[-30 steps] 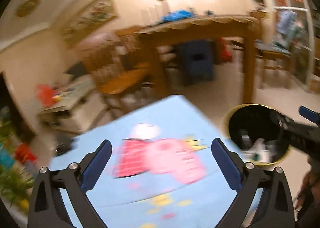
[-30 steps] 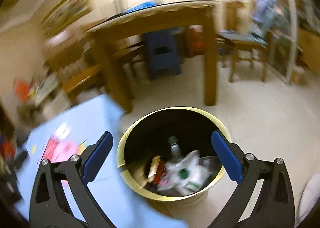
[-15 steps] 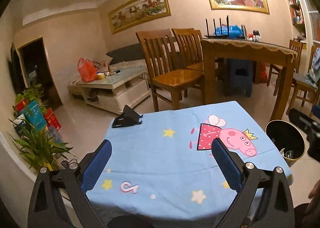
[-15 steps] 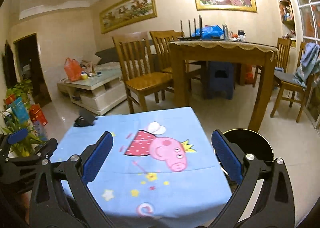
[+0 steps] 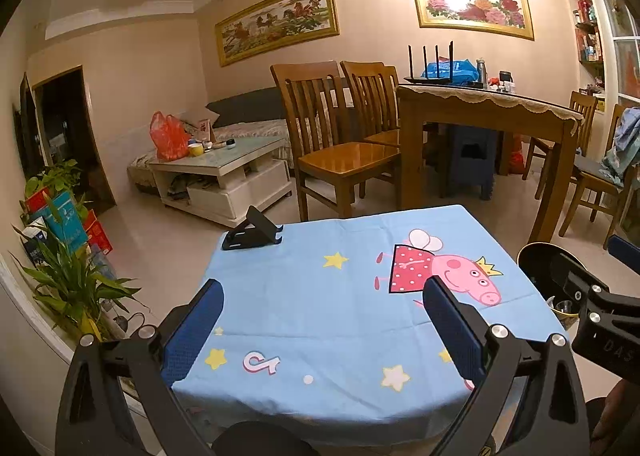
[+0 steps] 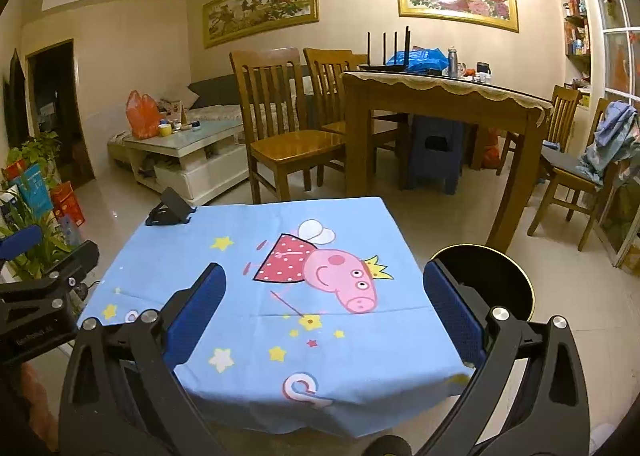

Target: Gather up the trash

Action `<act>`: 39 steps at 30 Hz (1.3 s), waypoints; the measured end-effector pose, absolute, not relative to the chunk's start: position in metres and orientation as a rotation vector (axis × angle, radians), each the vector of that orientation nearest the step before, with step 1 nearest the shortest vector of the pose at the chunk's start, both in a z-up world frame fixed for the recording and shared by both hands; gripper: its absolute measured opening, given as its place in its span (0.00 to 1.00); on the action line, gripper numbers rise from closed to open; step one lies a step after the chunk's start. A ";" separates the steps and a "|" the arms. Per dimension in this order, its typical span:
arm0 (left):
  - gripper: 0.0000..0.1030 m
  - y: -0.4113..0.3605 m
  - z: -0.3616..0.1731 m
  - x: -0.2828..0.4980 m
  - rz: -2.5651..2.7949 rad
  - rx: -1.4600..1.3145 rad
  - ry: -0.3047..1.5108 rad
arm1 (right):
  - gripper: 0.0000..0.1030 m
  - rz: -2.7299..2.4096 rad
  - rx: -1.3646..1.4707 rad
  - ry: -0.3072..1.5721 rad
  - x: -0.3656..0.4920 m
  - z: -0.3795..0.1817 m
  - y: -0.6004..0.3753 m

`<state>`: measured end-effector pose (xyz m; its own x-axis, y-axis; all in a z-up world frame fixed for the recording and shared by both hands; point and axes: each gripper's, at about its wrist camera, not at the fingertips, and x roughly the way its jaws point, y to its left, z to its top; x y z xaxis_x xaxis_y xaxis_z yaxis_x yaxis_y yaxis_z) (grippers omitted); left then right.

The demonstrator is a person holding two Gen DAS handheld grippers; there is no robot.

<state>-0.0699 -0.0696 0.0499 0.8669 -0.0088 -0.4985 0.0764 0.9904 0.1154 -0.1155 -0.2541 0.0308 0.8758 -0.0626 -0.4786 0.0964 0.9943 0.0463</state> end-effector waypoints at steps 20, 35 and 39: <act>0.94 -0.064 0.052 -0.069 -0.050 0.123 0.527 | 0.95 -0.070 0.061 0.505 -0.116 0.034 -0.254; 0.94 -0.052 0.048 -0.067 -0.013 0.096 0.509 | 0.95 -0.065 0.055 0.514 -0.112 0.032 -0.253; 0.94 -0.051 0.047 -0.067 -0.001 0.106 0.486 | 0.95 -0.061 0.045 0.525 -0.110 0.029 -0.249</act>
<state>-0.0674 -0.0506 0.0467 0.8842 0.0241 -0.4665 0.0265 0.9945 0.1016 -0.1104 -0.2492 0.0293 0.8636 -0.0464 -0.5020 0.0696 0.9972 0.0275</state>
